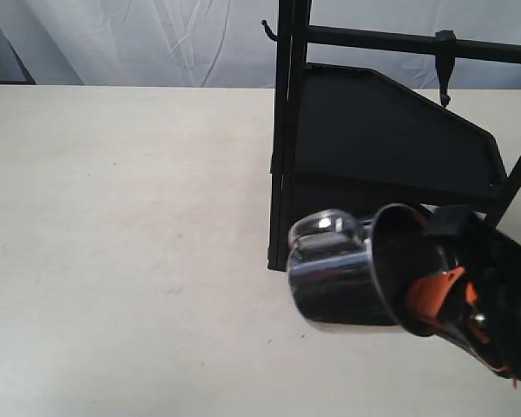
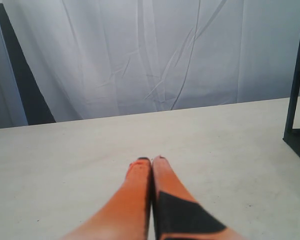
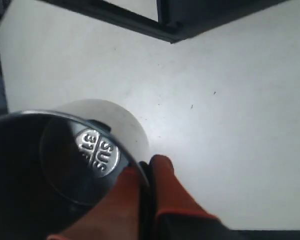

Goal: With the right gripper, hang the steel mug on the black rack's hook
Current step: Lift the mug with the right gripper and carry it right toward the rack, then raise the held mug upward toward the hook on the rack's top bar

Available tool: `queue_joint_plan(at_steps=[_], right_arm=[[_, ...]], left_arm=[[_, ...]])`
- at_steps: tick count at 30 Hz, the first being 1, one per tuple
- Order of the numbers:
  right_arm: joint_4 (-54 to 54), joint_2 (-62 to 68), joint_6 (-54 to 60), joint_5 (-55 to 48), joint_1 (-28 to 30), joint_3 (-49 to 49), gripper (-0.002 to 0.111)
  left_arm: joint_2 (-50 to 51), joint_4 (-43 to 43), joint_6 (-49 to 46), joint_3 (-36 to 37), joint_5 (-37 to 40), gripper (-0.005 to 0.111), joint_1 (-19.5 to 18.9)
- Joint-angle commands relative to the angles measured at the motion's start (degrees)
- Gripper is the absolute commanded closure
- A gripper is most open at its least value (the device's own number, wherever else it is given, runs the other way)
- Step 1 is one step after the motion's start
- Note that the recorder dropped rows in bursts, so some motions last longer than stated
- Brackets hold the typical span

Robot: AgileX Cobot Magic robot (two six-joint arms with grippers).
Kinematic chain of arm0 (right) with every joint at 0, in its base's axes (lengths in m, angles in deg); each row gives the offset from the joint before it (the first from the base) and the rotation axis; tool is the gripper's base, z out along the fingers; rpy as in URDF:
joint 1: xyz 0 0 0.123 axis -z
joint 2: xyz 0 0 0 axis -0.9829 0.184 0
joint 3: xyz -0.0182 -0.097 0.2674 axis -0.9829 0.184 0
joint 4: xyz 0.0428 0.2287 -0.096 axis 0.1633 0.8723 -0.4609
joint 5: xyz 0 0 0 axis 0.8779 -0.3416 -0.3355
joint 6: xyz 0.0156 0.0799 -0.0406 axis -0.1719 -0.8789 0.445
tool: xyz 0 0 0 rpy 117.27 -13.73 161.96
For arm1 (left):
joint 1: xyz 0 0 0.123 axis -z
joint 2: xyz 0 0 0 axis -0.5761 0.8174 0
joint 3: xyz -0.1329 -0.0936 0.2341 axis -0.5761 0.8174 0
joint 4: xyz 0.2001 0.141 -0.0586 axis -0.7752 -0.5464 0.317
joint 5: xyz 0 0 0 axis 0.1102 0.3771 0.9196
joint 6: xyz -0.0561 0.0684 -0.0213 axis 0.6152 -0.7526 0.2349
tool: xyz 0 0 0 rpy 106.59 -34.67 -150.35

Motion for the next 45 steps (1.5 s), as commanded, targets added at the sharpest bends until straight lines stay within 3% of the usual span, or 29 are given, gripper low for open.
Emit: queue_joint_plan(at_steps=[1,7,14,24,35,38,45], right_arm=[[-7.82,-6.77,-18.17,1.85,0.11,5.3,0.109],[-11.88,-8.21,-18.18,1.76,0.11,6.14,0.109],[-18.1,-8.21,-18.18,-5.1,0.11,6.14,0.109],[-31.19,-6.36,-18.18,-1.4,0.11,6.14,0.109],[-27.09,-0.93,-18.18,0.01,0.11,4.61,0.109],[-25.9,2.16,-18.18,5.49,0.11,4.61,0.109],[-40.22,9.63,-18.18,3.32,-0.04,4.32,0.109]], left_arm=[[-0.27,-0.08,0.14,0.02,-0.3,0.105,0.27],[-0.27,-0.08,0.14,0.02,-0.3,0.105,0.27],[-0.27,-0.08,0.14,0.02,-0.3,0.105,0.27],[-0.27,-0.08,0.14,0.02,-0.3,0.105,0.27],[-0.27,-0.08,0.14,0.02,-0.3,0.105,0.27],[-0.27,-0.08,0.14,0.02,-0.3,0.105,0.27],[-0.27,-0.08,0.14,0.02,-0.3,0.105,0.27]])
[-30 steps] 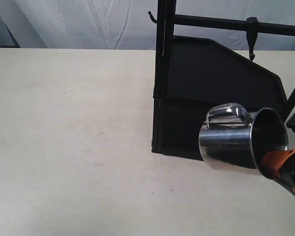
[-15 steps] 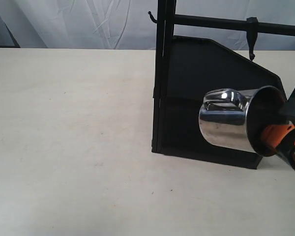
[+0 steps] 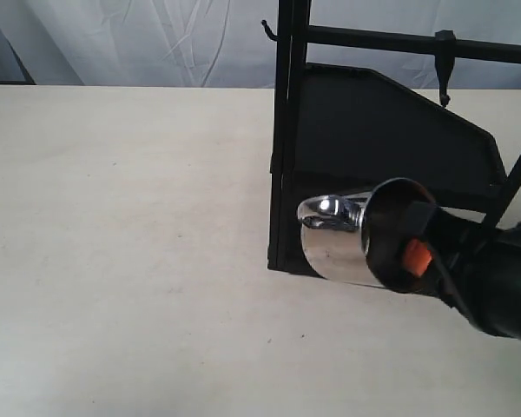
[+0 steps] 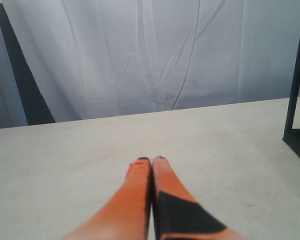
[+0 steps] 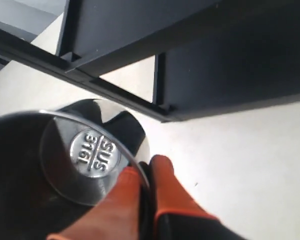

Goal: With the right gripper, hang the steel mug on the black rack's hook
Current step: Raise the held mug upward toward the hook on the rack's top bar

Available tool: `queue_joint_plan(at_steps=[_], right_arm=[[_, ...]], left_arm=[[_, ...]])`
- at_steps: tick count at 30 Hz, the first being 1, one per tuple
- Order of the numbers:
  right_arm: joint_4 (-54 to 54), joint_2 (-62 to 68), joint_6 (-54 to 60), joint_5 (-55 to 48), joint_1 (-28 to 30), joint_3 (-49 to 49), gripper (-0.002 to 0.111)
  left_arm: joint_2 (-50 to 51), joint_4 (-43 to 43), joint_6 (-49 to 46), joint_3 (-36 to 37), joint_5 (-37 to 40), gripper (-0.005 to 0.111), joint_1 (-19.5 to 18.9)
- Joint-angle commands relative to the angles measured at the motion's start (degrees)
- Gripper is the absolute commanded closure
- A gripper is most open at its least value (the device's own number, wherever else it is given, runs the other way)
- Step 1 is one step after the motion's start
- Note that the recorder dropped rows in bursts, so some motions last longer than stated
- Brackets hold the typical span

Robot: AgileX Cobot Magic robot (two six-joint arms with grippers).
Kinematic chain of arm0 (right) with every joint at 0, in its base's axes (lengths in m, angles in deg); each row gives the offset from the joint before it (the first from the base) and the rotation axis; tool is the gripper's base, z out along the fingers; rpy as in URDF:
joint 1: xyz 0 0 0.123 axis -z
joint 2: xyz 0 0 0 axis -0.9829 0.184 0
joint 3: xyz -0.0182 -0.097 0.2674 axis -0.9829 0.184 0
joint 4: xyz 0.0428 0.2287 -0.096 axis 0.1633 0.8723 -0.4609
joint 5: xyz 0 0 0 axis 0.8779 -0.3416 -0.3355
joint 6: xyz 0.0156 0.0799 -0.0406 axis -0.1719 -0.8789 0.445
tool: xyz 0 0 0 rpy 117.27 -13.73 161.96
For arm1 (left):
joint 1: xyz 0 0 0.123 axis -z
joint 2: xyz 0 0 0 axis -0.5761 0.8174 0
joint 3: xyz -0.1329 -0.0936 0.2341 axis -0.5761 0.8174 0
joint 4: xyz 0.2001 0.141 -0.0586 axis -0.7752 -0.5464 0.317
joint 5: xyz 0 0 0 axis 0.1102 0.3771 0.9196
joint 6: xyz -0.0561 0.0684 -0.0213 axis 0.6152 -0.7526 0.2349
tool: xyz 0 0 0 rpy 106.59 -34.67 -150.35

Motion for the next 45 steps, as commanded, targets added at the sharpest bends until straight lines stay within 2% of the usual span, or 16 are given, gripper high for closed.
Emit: queue_joint_plan(at_steps=[1,3,9,19,26,30,34,37,42,45], right_arm=[[-7.67,3.12,-1.61,-1.62,-0.04,-0.8,0.109],[-11.29,3.83,-1.61,-1.62,-0.04,-0.93,0.109],[-32.46,4.31,-1.61,0.11,-0.04,-0.68,0.109],[-46.17,3.46,-1.61,15.76,-0.04,-0.57,0.109],[-46.62,-0.01,3.14,17.31,-0.04,-0.44,0.109],[-46.62,-0.04,-1.65,13.94,-0.04,0.06,0.109],[-32.76,-0.27,-1.65,6.76,-0.04,-0.06,0.109],[-21.1,-0.83,-1.65,5.04,-0.04,-0.15,0.109],[-4.36,-0.94,-1.65,6.04,-0.04,-0.04,0.109],[-0.72,-0.94,-1.65,9.14,-0.04,0.07,0.109]], left_arm=[[-0.27,-0.08,0.14,0.02,-0.3,0.105,0.27],[-0.27,-0.08,0.14,0.02,-0.3,0.105,0.27],[-0.27,-0.08,0.14,0.02,-0.3,0.105,0.27],[-0.27,-0.08,0.14,0.02,-0.3,0.105,0.27],[-0.27,-0.08,0.14,0.02,-0.3,0.105,0.27],[-0.27,-0.08,0.14,0.02,-0.3,0.105,0.27],[-0.27,-0.08,0.14,0.02,-0.3,0.105,0.27],[-0.27,-0.08,0.14,0.02,-0.3,0.105,0.27],[-0.27,-0.08,0.14,0.02,-0.3,0.105,0.27],[-0.27,-0.08,0.14,0.02,-0.3,0.105,0.27]])
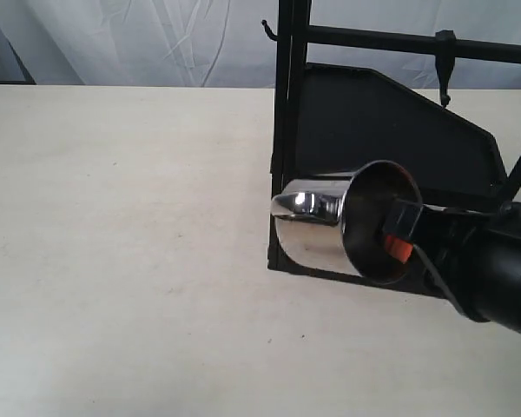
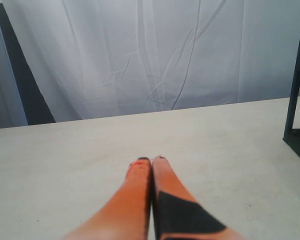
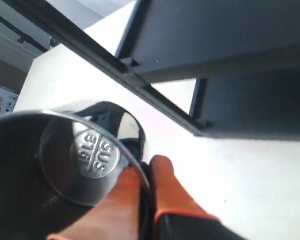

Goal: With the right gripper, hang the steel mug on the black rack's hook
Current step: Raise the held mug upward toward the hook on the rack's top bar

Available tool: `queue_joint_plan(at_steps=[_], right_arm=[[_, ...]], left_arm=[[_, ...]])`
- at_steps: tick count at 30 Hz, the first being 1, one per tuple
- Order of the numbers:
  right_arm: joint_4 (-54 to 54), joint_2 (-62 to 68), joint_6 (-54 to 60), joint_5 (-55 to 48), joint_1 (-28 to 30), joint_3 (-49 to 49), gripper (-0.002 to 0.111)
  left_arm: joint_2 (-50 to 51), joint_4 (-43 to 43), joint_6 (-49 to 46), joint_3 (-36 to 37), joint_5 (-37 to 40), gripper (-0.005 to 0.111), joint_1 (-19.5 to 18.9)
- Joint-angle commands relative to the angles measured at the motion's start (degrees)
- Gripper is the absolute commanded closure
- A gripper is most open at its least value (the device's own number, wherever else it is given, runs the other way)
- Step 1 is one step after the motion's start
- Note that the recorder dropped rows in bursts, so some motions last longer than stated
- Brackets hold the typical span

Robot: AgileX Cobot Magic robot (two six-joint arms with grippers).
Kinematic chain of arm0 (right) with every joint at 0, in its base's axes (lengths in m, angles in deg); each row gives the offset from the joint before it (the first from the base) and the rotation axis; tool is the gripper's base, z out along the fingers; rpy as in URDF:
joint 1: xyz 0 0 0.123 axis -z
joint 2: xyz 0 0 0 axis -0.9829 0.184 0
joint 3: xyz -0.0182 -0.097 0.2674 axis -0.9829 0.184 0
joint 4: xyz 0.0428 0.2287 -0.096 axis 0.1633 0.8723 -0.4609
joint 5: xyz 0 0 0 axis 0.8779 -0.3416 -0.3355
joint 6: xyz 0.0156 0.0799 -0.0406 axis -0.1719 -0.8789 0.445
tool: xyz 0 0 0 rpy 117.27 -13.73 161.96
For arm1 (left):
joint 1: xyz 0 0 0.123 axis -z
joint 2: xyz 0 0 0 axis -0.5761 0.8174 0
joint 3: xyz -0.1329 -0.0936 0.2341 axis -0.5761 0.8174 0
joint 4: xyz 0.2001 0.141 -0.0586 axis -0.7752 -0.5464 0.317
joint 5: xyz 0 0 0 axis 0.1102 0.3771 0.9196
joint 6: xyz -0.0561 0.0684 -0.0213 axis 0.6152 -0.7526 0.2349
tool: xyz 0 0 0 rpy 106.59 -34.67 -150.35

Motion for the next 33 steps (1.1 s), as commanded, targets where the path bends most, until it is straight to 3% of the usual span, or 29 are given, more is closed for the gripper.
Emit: queue_joint_plan(at_steps=[1,5,9,16,22,29,33], right_arm=[[7.74,-0.4,-1.57,3.97,-0.04,0.25,0.109],[20.07,-0.4,-0.86,4.98,-0.04,0.25,0.109],[36.76,-0.4,8.01,6.42,0.1,0.25,0.109],[51.63,-0.4,20.53,18.09,0.66,3.75,0.109],[85.81,-0.4,51.07,37.4,2.72,9.82,0.109],[92.36,-0.4,62.53,49.14,2.72,9.97,0.109],[105.12,-1.58,67.12,54.7,2.72,12.94,0.109]], left_arm=[[-0.27,-0.08,0.14,0.02,-0.3,0.105,0.27],[-0.27,-0.08,0.14,0.02,-0.3,0.105,0.27],[-0.27,-0.08,0.14,0.02,-0.3,0.105,0.27],[-0.27,-0.08,0.14,0.02,-0.3,0.105,0.27],[-0.27,-0.08,0.14,0.02,-0.3,0.105,0.27],[-0.27,-0.08,0.14,0.02,-0.3,0.105,0.27],[-0.27,-0.08,0.14,0.02,-0.3,0.105,0.27]])
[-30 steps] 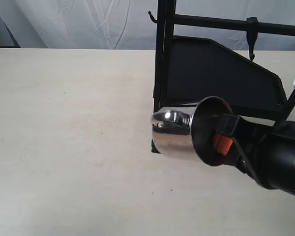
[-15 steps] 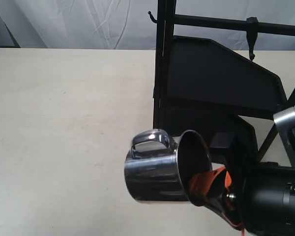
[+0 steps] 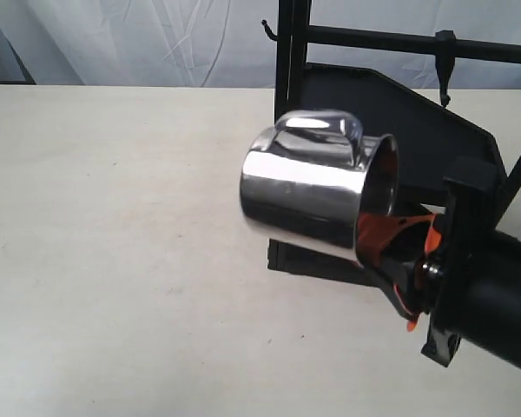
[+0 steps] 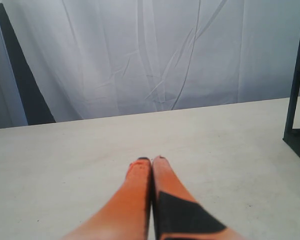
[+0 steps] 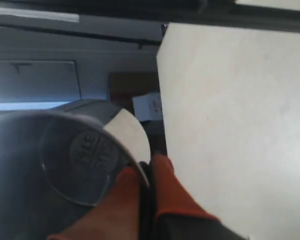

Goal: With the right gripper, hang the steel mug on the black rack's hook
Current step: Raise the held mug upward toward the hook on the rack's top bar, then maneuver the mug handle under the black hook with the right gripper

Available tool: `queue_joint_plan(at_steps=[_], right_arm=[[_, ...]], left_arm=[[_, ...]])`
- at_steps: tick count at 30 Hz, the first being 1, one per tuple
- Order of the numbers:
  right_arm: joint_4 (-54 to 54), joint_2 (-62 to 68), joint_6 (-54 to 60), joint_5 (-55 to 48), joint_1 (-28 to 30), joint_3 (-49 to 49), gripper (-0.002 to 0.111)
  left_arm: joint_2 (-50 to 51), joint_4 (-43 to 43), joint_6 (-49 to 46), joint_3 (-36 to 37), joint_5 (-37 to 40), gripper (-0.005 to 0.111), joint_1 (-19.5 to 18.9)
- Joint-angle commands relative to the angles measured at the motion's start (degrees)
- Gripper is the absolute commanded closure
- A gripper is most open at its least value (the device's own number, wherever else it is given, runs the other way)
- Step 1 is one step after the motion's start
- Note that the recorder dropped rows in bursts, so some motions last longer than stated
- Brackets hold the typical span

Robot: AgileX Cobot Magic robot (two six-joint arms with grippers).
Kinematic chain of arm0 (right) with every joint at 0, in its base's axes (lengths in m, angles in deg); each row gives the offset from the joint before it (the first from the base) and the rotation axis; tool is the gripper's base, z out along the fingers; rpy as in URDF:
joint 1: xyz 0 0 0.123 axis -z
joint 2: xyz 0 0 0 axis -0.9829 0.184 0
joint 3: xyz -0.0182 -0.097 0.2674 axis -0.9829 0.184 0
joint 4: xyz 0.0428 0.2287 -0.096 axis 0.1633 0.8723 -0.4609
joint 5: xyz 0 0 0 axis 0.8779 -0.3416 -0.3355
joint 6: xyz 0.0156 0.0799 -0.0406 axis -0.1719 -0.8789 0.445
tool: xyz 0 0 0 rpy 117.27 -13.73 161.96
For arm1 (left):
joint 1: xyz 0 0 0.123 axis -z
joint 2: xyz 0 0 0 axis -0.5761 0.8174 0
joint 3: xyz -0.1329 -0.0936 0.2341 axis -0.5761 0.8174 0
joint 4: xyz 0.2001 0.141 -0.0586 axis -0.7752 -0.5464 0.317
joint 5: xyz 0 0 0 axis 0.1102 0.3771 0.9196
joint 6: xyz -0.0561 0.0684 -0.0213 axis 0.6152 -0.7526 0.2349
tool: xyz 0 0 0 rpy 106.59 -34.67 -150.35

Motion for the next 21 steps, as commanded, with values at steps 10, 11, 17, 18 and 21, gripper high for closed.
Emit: queue_joint_plan(at_steps=[10,11,17,18,21], right_arm=[[20.89,-7.65,4.97,14.73,0.33,8.9,0.109],[21.53,-7.69,4.97,15.72,0.33,9.03,0.109],[27.18,-7.69,6.93,17.81,0.33,10.09,0.109],[27.55,-7.69,7.91,18.16,0.33,10.09,0.109],[28.36,-7.69,8.3,18.48,0.33,10.09,0.109]], left_arm=[[-0.27,-0.08,0.14,0.02,-0.3,0.105,0.27],[-0.27,-0.08,0.14,0.02,-0.3,0.105,0.27],[-0.27,-0.08,0.14,0.02,-0.3,0.105,0.27],[-0.27,-0.08,0.14,0.02,-0.3,0.105,0.27],[-0.27,-0.08,0.14,0.02,-0.3,0.105,0.27]])
